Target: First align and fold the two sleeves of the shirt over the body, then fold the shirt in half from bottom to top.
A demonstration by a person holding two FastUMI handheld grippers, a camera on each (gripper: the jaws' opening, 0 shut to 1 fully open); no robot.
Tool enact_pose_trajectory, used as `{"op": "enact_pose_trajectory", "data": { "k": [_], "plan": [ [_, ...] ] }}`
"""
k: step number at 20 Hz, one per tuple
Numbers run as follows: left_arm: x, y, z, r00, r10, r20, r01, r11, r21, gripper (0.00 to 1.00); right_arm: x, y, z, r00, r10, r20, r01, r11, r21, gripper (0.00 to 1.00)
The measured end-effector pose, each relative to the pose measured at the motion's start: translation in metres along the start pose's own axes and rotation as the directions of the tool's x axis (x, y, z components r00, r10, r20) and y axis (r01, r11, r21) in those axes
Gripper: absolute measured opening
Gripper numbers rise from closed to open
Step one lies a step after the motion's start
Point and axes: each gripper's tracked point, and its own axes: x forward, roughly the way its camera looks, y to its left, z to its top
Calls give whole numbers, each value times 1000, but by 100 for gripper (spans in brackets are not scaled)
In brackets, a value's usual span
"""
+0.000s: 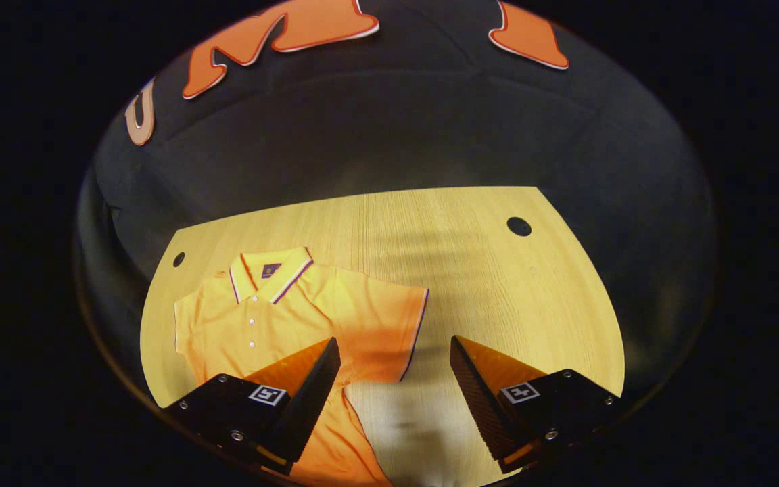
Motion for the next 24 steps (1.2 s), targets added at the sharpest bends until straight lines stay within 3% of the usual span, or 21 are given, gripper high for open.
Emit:
{"op": "enact_pose_trajectory", "data": {
  "k": [9,15,18,19,22,24],
  "plan": [
    [-30,14,-20,989,123,-80,-120,992,44,100,74,-9,-24,975,17,-223,-9,999,35,93],
    [-36,-3,-22,988,114,-107,-107,992,71,100,111,-14,-38,950,4,-313,11,999,46,88],
    [-35,-12,-20,989,104,-110,-95,992,79,99,119,-15,-42,937,-10,-349,26,999,42,74],
    [-36,-14,-19,989,104,-110,-95,992,82,99,114,-13,-47,927,-19,-374,32,999,28,71],
    [-30,-18,-22,987,102,-124,-92,993,78,100,118,-7,-41,937,-49,-347,29,998,-63,68],
    [-28,-23,-23,987,91,-135,-81,994,78,99,125,1,-40,945,-42,-325,17,997,-79,37]
  ]
}}
